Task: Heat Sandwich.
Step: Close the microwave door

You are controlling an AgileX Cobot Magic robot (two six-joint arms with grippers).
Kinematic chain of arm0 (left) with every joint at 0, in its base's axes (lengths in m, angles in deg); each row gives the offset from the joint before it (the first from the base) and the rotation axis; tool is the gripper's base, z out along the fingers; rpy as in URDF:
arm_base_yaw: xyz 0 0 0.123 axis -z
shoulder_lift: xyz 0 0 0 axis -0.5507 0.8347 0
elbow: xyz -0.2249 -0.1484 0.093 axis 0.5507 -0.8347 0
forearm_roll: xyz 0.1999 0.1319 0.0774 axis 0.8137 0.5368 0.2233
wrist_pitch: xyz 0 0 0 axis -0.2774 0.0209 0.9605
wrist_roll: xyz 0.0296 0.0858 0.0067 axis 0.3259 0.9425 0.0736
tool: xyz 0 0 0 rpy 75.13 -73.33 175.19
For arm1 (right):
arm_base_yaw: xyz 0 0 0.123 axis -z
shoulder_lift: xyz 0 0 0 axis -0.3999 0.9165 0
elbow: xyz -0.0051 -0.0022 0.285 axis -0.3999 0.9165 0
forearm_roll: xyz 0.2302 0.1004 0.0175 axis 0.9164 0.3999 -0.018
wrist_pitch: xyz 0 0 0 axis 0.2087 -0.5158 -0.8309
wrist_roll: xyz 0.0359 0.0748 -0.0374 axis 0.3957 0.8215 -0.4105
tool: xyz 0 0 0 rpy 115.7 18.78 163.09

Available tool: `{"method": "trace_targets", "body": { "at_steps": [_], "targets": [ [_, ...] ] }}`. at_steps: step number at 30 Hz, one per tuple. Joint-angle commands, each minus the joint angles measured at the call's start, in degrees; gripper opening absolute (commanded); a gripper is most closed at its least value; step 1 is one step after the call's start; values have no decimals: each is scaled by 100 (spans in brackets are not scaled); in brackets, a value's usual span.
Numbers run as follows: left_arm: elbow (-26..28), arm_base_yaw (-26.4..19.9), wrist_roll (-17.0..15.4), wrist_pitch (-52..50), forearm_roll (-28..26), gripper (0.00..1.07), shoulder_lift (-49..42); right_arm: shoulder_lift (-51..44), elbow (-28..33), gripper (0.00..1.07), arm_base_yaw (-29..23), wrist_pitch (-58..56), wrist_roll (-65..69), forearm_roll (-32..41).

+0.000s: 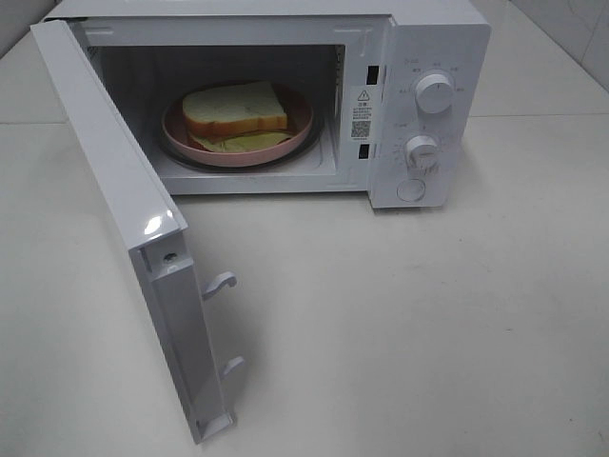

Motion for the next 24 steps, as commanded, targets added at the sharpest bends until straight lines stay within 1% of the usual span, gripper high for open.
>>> {"method": "trace_targets", "body": {
  "at_steps": [1,9,13,14,18,19,24],
  "targets": [
    [-6,0,-23,-34,0,99,-166,-178,23,76,-11,-264,292,17],
    [-6,0,-23,-34,0,99,-166,-413,29,76,-11,-917,464,-6],
    [-6,0,-23,-34,0,99,-166,-928,29,76,40,-980,527,-6],
    [-6,0,-23,-34,0,99,-166,-928,29,76,40,-980,527,-6],
    [-6,0,-23,-34,0,99,-166,-1536,29,76,435,-968,527,0],
    [-6,0,-23,-34,0,99,-166,-1536,29,76,435,-968,527,0],
    [-6,0,-23,-34,0,99,-166,-2143,29,76,796,-968,539,6]
  ]
}}
